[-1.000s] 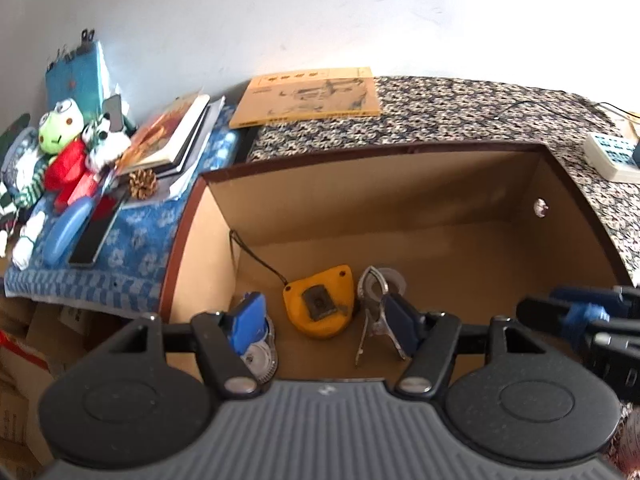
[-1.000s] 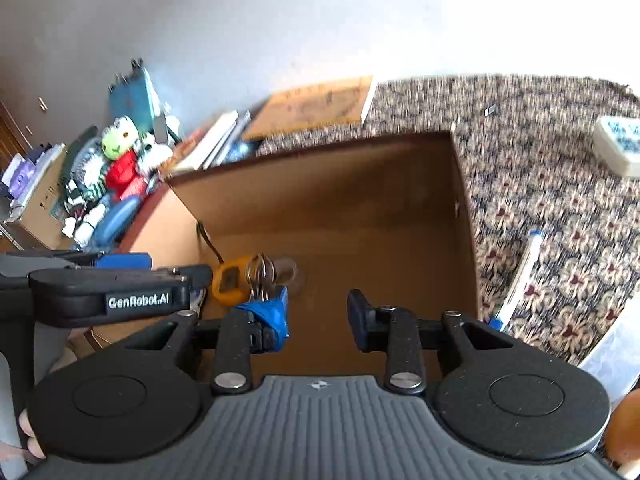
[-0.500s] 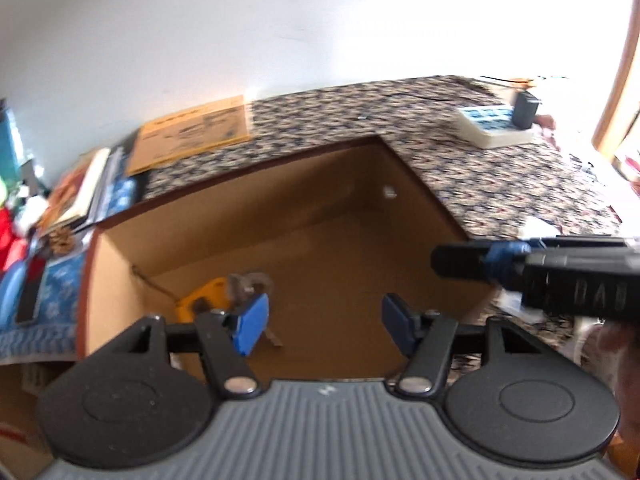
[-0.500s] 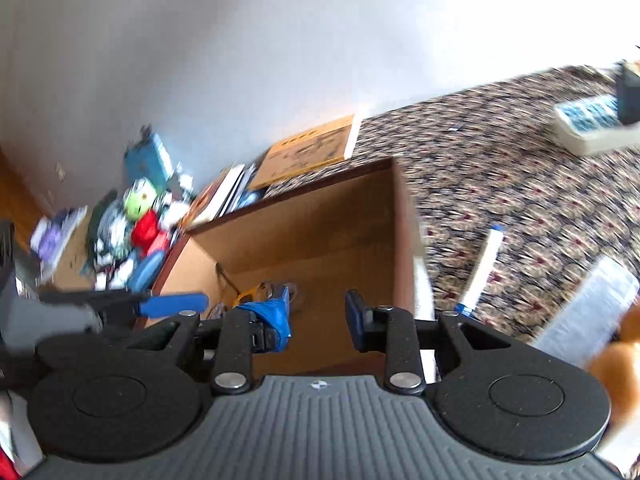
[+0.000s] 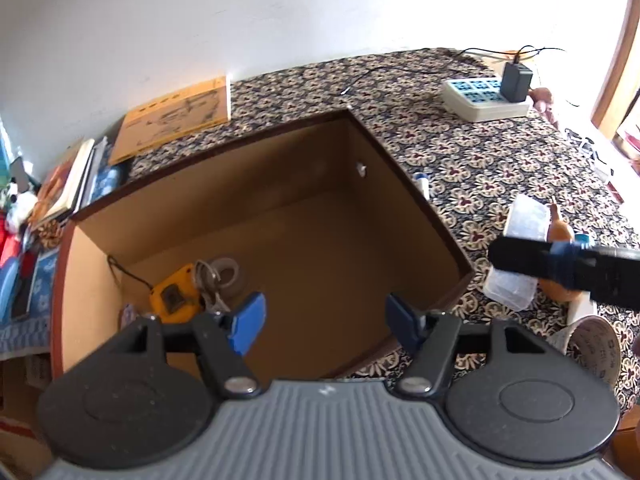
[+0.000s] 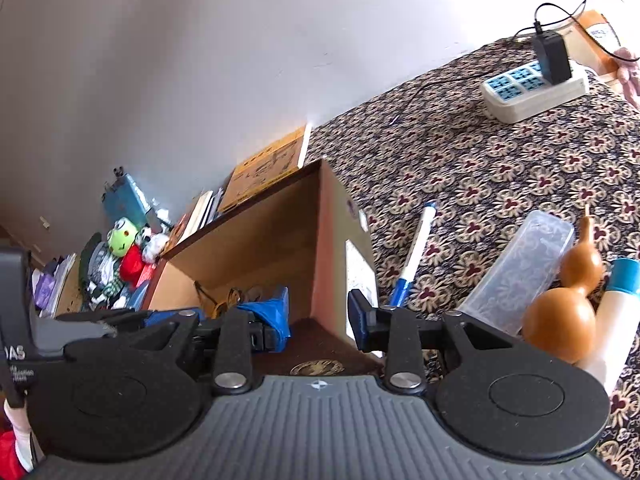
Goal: Organize rigid objects
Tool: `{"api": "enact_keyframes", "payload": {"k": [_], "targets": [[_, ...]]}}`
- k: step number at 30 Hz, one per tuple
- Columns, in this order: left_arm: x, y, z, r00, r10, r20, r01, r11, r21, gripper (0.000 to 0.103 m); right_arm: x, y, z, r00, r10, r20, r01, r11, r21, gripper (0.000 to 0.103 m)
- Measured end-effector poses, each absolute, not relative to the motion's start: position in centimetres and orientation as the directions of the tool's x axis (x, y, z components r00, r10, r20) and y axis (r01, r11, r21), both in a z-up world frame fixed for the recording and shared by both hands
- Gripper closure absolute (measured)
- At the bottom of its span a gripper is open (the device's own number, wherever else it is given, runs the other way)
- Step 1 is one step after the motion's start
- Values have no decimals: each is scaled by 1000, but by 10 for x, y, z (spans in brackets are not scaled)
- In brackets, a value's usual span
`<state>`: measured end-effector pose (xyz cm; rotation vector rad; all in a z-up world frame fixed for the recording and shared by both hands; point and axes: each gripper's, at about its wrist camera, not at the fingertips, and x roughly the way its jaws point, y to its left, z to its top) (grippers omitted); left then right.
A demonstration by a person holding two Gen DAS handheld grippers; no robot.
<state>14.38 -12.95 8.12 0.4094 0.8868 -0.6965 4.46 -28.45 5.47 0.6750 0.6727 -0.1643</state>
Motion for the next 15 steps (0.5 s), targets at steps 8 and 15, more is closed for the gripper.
{"api": "enact_keyframes", "payload": {"k": [8,15], "targets": [[151,-105,87,508,-299,-808,608,789,91,34,60,-254,63,767,106,-633,247,861,444,87],[157,-77,89,550,-215,-807,505,855,116,32,83,-232,71,752,127,-647,192,897,399,86]]}}
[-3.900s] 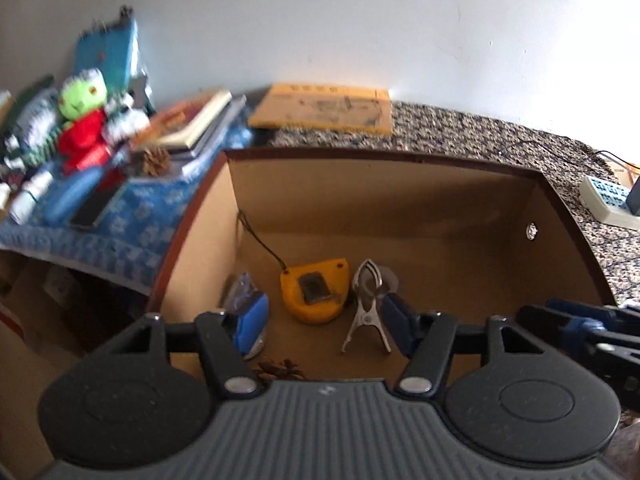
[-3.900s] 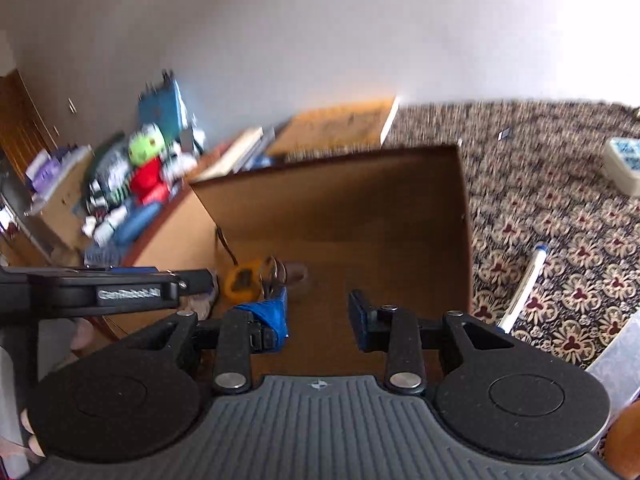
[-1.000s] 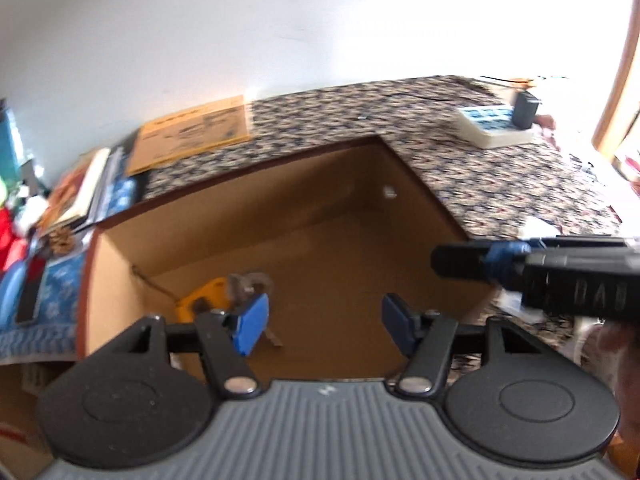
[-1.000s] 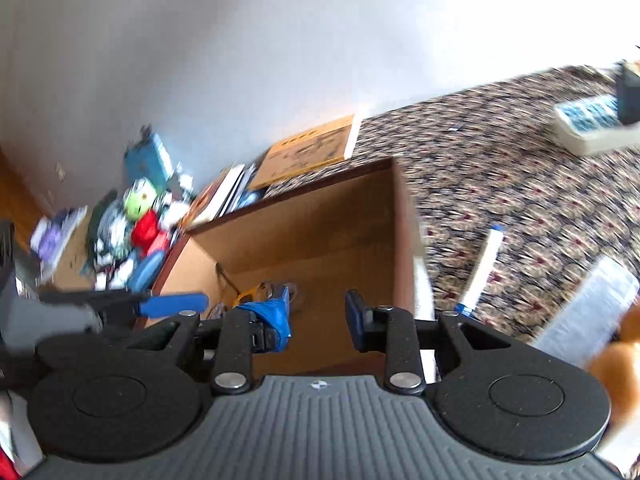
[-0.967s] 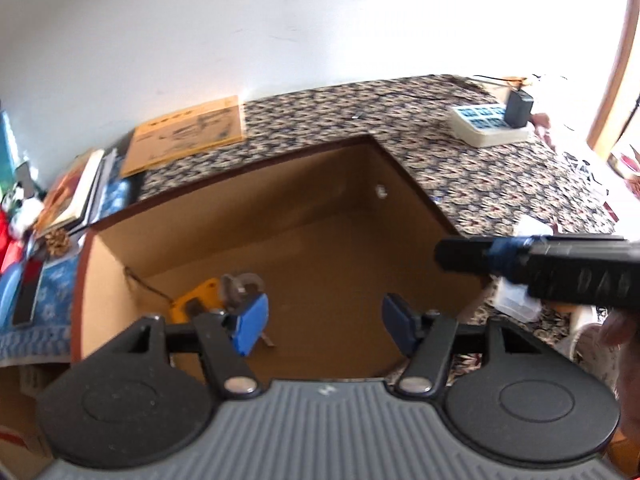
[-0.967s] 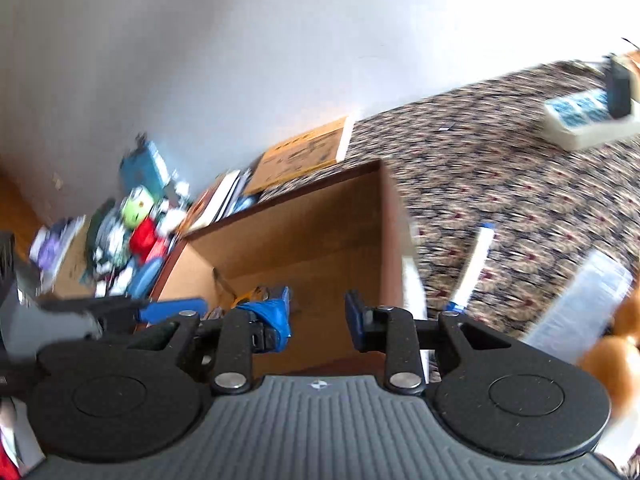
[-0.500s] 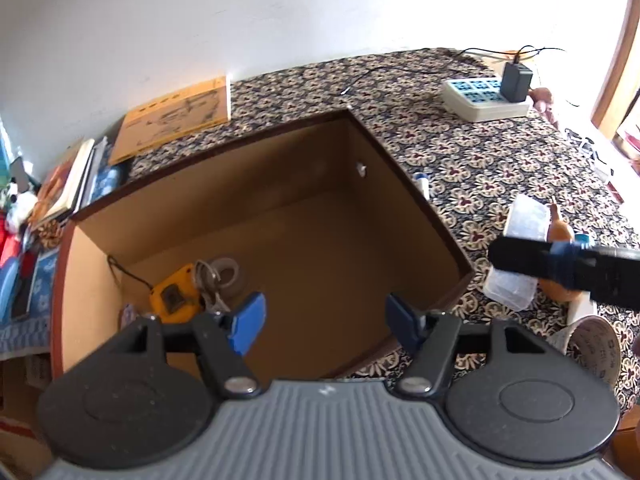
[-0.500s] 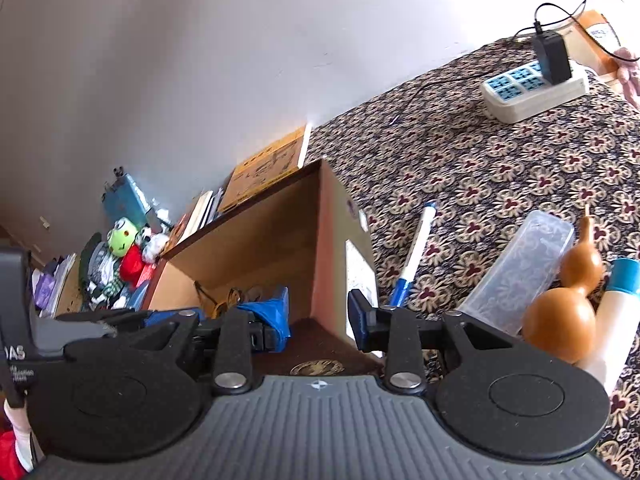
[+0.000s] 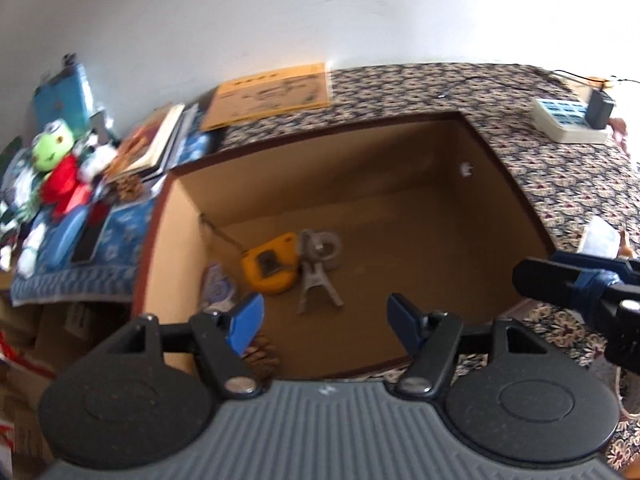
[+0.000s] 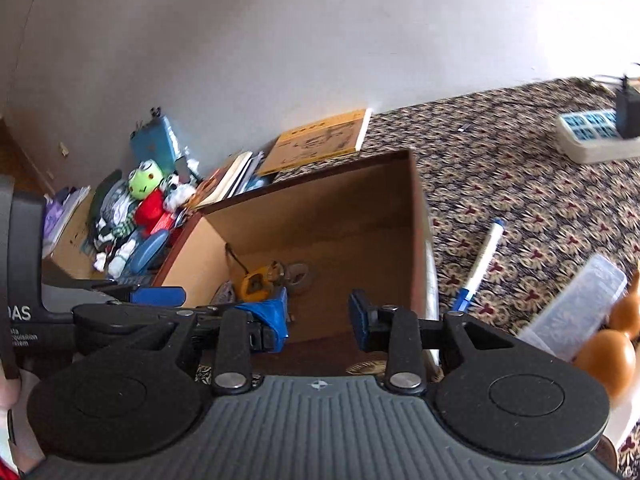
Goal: Organize rigid objects
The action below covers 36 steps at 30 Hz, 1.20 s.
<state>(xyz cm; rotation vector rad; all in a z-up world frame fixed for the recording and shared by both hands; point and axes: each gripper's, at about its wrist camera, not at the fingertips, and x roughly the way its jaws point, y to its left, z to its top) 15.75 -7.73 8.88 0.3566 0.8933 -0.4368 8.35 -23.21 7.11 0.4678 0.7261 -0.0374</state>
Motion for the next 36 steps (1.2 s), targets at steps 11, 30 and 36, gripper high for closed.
{"api": "enact_keyframes", "payload": {"k": [11,30,36], "targets": [[172,-50,86,540,-177,-823,428,900,88,30,120,-209,73,692,52,-720,224,933,283,85],[186,-49,79,507,-232,-830,442,897,19,28,134,-202,69,649,-10,-761,300,922,244,84],[188,-48,76,518,-218,-827,431,902,32,28,137,-200,65,641,-4,-768,291,927,238,83]]}}
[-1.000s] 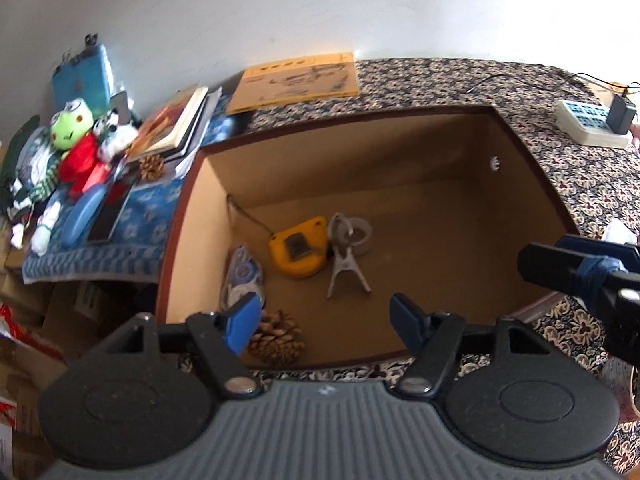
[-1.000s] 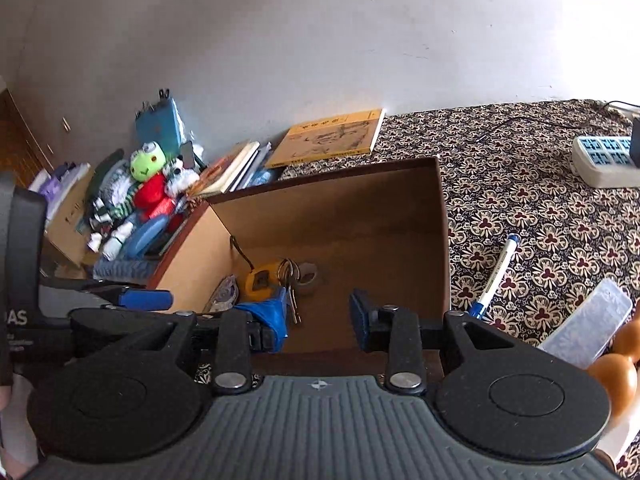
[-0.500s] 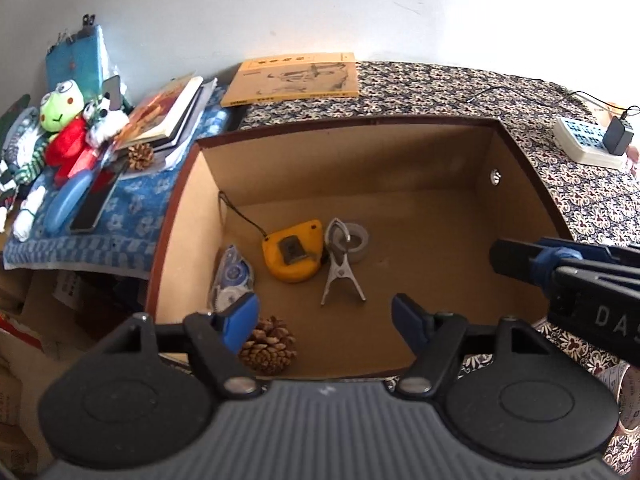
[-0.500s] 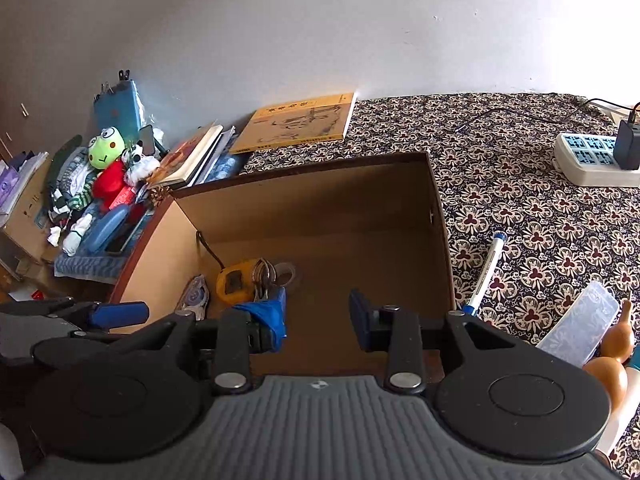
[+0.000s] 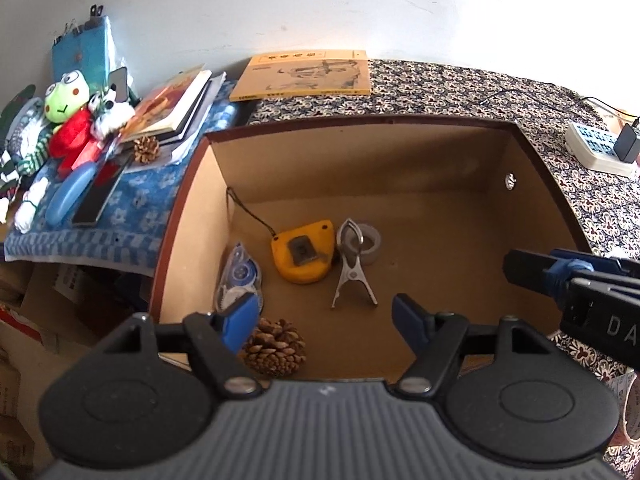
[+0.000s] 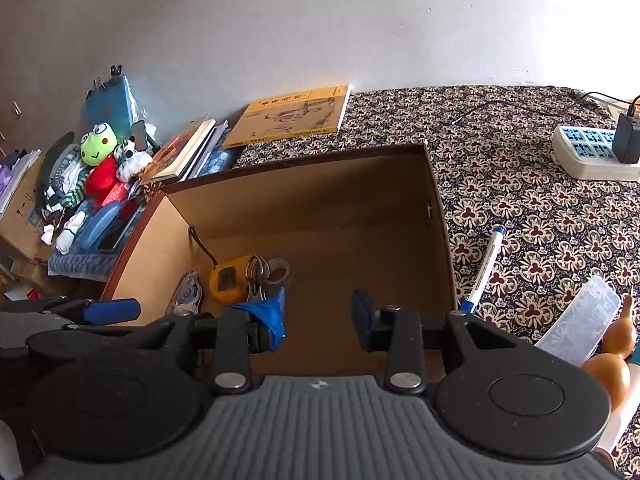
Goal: Organize rigid objects
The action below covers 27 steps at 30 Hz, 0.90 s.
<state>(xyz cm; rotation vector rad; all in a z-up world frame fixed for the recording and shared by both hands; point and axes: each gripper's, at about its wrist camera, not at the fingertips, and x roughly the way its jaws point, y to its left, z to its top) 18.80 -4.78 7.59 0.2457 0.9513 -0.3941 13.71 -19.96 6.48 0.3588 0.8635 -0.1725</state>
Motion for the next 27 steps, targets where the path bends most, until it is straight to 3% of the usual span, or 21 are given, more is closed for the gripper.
{"api": "enact_keyframes", "payload": {"k": [11,27], "targets": [[198,-42,64,507,-184,-842,396,917,38,28,154,-189,54,596,-52,-801,280,949,147,82],[204,-43,54,518,-173,-838,385,922,48,28,159,-194,39,556,-54,-829,306,941,144,80]]}}
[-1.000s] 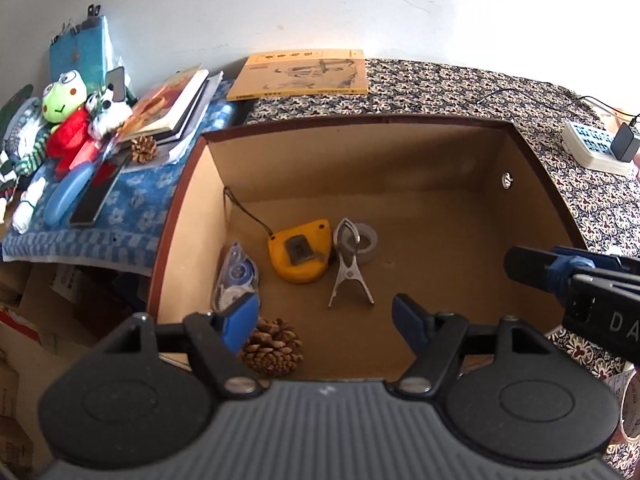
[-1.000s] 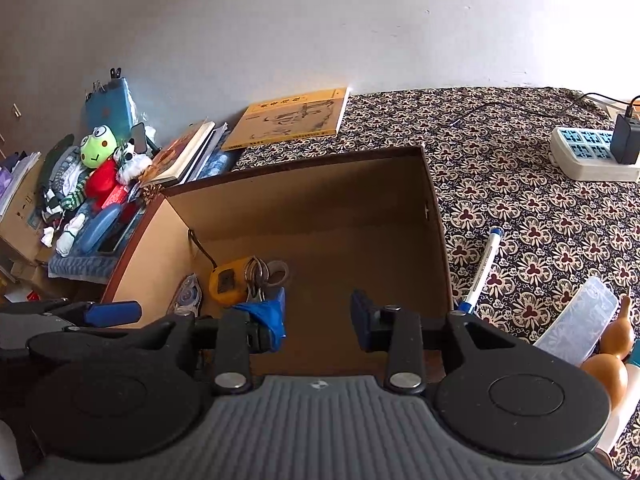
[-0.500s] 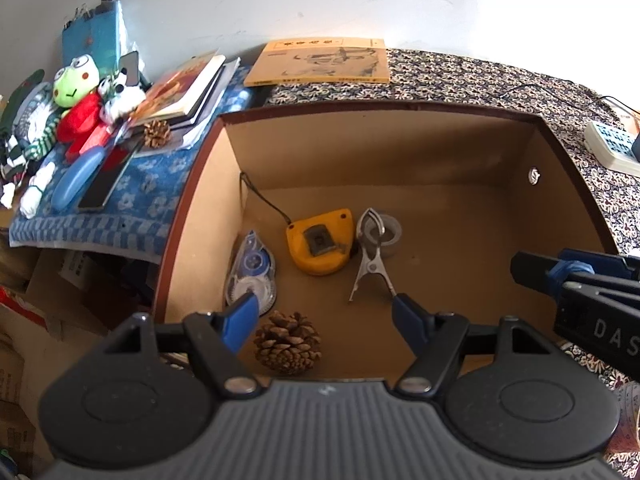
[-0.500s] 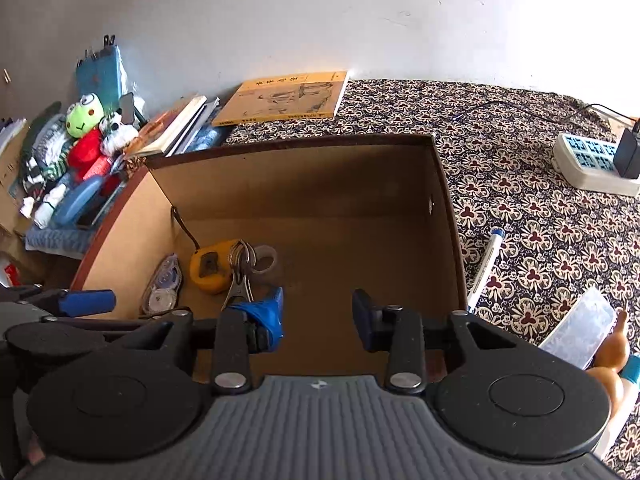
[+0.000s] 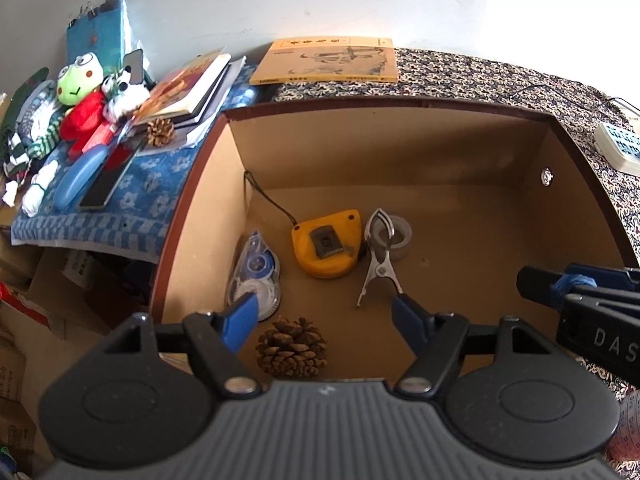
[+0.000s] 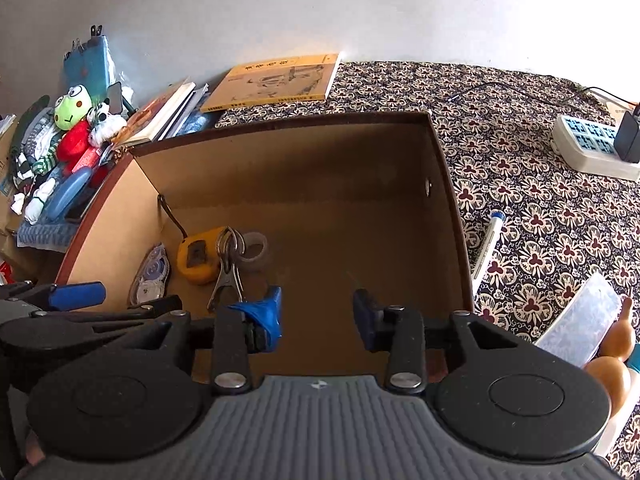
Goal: Organize rigid objects
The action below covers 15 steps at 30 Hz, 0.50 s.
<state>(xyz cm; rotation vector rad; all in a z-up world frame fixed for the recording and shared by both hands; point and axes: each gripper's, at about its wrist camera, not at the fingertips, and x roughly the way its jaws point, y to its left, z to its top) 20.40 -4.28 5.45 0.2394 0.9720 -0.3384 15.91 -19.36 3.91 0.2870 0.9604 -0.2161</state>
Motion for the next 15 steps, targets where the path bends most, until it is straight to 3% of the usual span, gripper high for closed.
{"api": "enact_keyframes", "payload": {"k": [15], "targets": [[208,-53,44,506,-156,-848,414,907,81,28,160,-199,31,554,-21,-832,303,936,178,79]]}}
